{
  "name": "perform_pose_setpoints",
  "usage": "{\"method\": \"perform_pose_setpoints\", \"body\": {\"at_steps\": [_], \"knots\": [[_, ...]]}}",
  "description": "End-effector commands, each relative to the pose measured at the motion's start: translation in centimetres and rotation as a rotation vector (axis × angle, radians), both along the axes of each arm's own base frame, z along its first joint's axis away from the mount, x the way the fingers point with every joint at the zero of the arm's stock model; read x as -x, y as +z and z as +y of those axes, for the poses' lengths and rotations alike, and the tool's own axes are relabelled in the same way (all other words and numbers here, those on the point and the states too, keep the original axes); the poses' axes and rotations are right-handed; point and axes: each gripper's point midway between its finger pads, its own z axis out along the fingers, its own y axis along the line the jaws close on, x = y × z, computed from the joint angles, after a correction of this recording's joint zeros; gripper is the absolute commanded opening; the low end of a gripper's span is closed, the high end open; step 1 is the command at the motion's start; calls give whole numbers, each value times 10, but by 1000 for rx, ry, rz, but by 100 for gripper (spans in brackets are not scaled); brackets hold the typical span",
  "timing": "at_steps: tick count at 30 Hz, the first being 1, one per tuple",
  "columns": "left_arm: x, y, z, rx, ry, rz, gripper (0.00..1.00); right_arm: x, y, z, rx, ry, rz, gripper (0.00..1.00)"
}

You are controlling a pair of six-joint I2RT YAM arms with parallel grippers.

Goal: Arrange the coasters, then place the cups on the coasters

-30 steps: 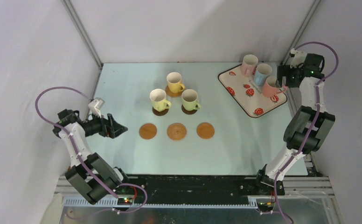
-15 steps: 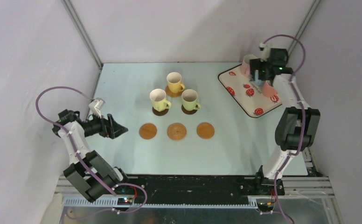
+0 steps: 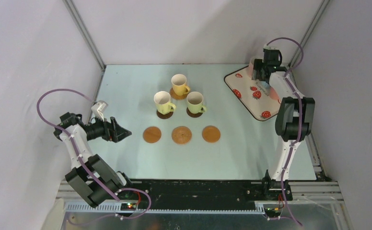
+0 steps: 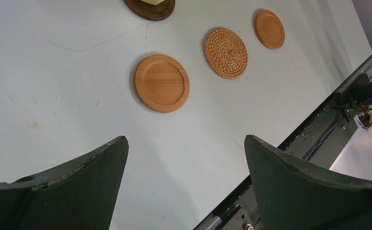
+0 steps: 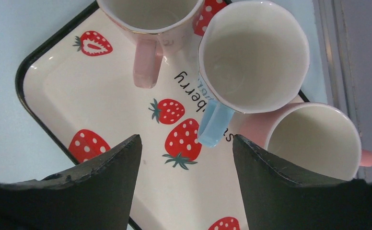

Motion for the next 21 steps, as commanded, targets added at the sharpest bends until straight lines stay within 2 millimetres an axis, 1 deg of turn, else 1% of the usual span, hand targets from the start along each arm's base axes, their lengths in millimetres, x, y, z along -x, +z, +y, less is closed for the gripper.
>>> {"method": "perform_pose_setpoints", "body": {"at_steps": [1, 9, 11, 12, 15, 19, 20, 21], "knots": [[-7, 12, 4, -16, -11, -64, 98, -19, 15, -6, 14, -65, -70, 73], [-7, 12, 4, -15, -9, -62, 98, -29, 4, -22, 91, -116, -54, 70], [-7, 11, 4, -14, -9, -60, 98, -32, 1, -24, 101, -126, -50, 69], [-7, 11, 5, -14, -9, -60, 98, -32, -4, -25, 105, -129, -42, 68], [-7, 11, 5, -13, -8, -59, 98, -36, -5, -26, 110, -135, -39, 66], [-8, 10, 5, -13, -9, -57, 98, -33, -10, -28, 112, -143, -20, 64], [-8, 10, 5, -11, -9, -57, 98, -32, -7, -27, 109, -146, -26, 64], [-8, 10, 5, -11, -9, -56, 98, -31, -10, -27, 109, -146, -22, 64]]}}
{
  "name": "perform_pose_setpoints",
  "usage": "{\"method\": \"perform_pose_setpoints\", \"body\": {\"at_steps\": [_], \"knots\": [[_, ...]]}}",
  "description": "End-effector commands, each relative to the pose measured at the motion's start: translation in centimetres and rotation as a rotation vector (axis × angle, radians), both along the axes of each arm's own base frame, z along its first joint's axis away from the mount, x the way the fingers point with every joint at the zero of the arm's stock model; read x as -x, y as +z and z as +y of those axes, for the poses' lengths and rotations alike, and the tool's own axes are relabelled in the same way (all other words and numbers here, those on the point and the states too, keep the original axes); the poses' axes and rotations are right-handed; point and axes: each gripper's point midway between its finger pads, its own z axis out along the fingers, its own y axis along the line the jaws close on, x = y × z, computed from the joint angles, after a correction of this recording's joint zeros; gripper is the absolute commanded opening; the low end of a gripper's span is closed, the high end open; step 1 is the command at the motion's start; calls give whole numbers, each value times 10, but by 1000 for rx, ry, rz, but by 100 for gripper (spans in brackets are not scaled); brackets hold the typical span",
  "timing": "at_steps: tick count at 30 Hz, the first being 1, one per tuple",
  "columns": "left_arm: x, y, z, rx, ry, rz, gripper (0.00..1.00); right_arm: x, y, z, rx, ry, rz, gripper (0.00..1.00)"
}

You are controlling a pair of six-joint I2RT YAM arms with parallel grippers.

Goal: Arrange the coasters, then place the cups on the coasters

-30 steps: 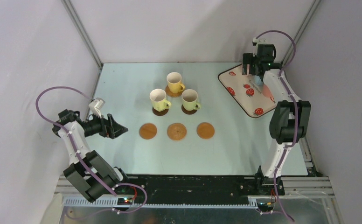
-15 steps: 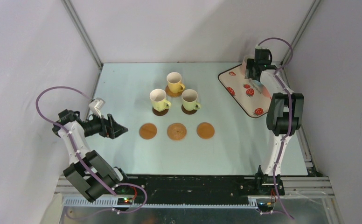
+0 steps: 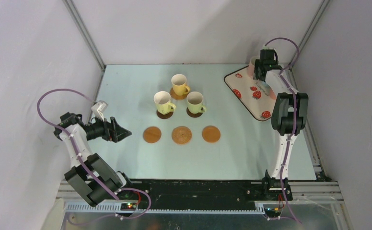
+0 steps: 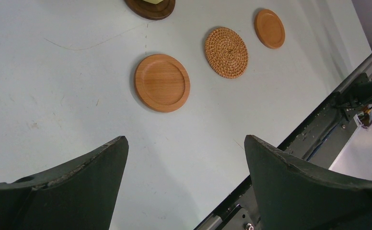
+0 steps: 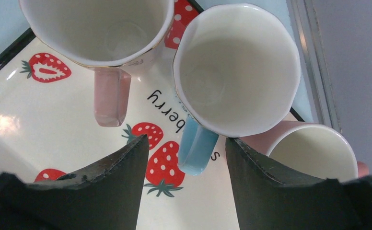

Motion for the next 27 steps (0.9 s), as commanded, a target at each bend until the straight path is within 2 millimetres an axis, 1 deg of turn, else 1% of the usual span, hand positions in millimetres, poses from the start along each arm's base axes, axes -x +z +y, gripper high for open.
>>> {"method": "perform_pose_setpoints", "body": {"at_steps": [1, 6, 8, 9, 12, 17, 18, 19, 20, 21, 22, 24, 27], "knots": [[-7, 12, 4, -14, -6, -60, 98, -8, 19, -5, 20, -29, -60, 63], [-7, 13, 4, -15, -5, -62, 98, -12, 13, -8, 32, -41, -50, 60], [-6, 13, 4, -15, -5, -62, 98, -13, 6, -9, 38, -46, -34, 57], [-6, 13, 4, -15, -5, -62, 98, -14, 7, -10, 41, -47, -34, 56], [-7, 13, 4, -15, -5, -63, 98, -16, 3, -13, 55, -58, -26, 46], [-7, 13, 4, -14, -6, -62, 98, -16, -3, -14, 61, -64, -12, 41], [-7, 12, 4, -14, -6, -62, 98, -15, -5, -14, 59, -61, -8, 35], [-7, 12, 4, -13, -7, -61, 98, -15, -6, -14, 58, -60, -3, 33], [-7, 12, 4, -12, -7, -60, 98, -15, -8, -14, 55, -58, -1, 27], [-7, 12, 4, -10, -7, -60, 98, -15, -8, -15, 54, -59, 0, 23], [-7, 12, 4, -9, -7, -61, 98, -15, -9, -15, 52, -58, 2, 11], [-7, 12, 4, -6, -7, -58, 98, -16, -9, -15, 49, -56, 3, 0], [-7, 12, 4, -5, -8, -57, 98, -17, 1, -12, 41, -46, -20, 0]]}}
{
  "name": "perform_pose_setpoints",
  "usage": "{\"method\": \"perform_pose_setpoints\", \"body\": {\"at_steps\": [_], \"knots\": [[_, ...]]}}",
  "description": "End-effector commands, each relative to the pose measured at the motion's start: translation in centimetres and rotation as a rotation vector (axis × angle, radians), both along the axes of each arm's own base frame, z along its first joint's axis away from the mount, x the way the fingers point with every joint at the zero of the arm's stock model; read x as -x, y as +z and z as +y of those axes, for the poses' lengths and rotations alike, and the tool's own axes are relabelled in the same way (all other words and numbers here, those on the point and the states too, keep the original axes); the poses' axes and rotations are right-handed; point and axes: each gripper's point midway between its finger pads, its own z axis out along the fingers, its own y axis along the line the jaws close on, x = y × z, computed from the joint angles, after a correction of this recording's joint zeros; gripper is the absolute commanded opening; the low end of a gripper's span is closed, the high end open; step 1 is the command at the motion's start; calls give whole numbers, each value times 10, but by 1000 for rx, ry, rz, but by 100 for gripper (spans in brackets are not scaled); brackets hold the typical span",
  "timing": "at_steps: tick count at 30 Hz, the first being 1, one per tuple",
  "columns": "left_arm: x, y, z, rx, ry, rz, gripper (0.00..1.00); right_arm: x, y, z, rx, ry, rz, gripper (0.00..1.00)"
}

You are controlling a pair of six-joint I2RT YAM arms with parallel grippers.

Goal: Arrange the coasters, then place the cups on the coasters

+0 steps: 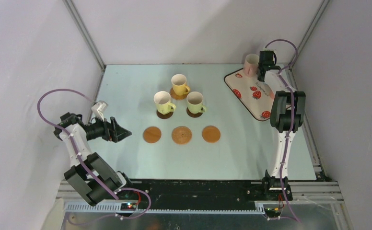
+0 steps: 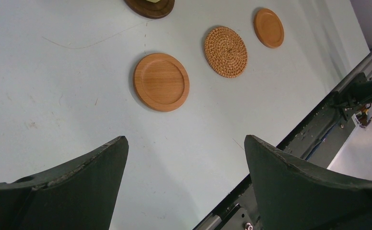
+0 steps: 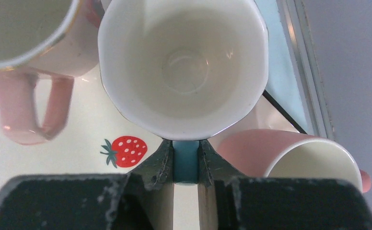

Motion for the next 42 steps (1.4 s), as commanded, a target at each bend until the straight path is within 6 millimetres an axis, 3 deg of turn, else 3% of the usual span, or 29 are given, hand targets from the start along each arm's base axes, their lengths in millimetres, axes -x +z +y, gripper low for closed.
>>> {"method": "perform_pose_setpoints", "body": {"at_steps": [1, 11, 20, 27, 30, 31, 32, 33, 35, 37, 38, 39, 42], "knots": [[-7, 14, 4, -11, -9, -65, 98, -12, 24, 4, -8, 10, -66, 0], [-7, 14, 4, -11, -9, -64, 98, -9, 81, -5, -60, -16, -197, 0], [-7, 14, 3, -11, -12, -66, 98, -2, 157, -8, -130, 23, -360, 0], [-7, 14, 3, -9, -12, -65, 98, 17, 213, -4, -186, 62, -465, 0], [-7, 14, 3, -11, -13, -67, 98, 33, 242, 19, -196, 150, -516, 0], [-6, 14, 3, -11, -13, -66, 98, 36, 241, 26, -196, 174, -519, 0], [-6, 14, 3, -11, -12, -65, 98, 45, 258, 41, -188, 229, -547, 0], [-6, 14, 3, -11, -12, -67, 98, 49, 253, 51, -186, 259, -541, 0], [-6, 15, 2, -14, -13, -68, 98, 68, 271, 95, -191, 382, -570, 0], [-6, 15, 2, -15, -13, -70, 98, 83, 273, 121, -199, 467, -563, 0], [-6, 15, 3, -15, -11, -70, 98, 90, 266, 148, -211, 544, -540, 0], [-5, 15, 2, -14, -12, -70, 98, 101, 272, 171, -217, 606, -547, 0], [-5, 15, 2, -15, -12, -70, 98, 127, 266, 221, -253, 741, -505, 0]]}}
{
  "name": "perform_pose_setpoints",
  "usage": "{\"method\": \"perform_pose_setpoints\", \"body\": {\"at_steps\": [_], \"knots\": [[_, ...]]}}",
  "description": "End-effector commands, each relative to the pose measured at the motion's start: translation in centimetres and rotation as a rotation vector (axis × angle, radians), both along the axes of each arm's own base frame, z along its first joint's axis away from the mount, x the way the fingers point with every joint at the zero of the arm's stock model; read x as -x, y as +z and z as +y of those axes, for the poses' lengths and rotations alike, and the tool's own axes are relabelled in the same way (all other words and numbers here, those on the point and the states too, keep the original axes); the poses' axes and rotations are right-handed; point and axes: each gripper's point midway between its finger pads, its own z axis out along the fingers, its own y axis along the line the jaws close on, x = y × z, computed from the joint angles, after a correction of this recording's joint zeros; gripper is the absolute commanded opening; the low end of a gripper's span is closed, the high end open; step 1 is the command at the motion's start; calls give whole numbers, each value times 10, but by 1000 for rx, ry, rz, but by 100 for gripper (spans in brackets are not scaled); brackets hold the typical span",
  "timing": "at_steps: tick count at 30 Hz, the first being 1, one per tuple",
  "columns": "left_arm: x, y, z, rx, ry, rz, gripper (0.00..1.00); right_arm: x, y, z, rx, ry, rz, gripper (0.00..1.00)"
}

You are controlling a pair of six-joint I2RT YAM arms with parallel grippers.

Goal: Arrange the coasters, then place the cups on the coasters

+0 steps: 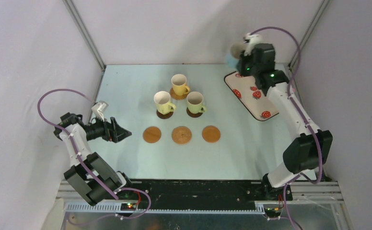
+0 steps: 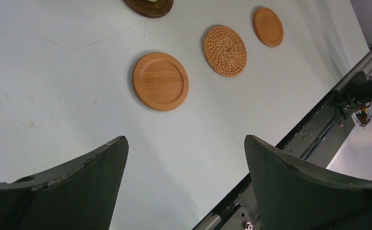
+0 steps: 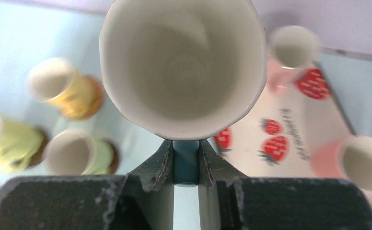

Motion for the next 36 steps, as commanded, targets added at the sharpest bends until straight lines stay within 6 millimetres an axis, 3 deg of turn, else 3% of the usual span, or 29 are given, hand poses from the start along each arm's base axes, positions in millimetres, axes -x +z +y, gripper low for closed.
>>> {"method": "perform_pose_setpoints", "body": {"at_steps": [1, 4, 6, 8, 12, 17, 18, 19, 25, 33, 36], "knots": [[-6, 16, 3, -16, -6, -72, 98, 38, 58, 91, -25, 292, -170, 0], [-6, 16, 2, -19, -9, -76, 98, 64, 47, 141, -18, 428, -125, 0], [-5, 16, 2, -18, -13, -75, 98, 87, 32, 188, -8, 549, -80, 0], [-4, 17, 1, -17, -18, -75, 98, 102, 19, 219, 3, 628, -41, 0], [-3, 18, 0, -15, -26, -79, 98, 125, -3, 270, 23, 750, 17, 0], [-1, 18, -2, -9, -37, -80, 98, 143, -19, 320, 15, 833, 47, 0], [-1, 18, -2, -9, -43, -82, 98, 147, -32, 331, 28, 846, 69, 0], [0, 18, -3, 2, -45, -73, 98, 148, -31, 337, 30, 851, 65, 0], [7, 23, -8, 34, -102, -85, 98, 167, -71, 375, 87, 910, 122, 0], [10, 31, -8, 82, -110, -93, 98, 176, -115, 399, 160, 916, 161, 0], [10, 32, -8, 82, -108, -96, 98, 180, -119, 408, 167, 928, 165, 0]]}}
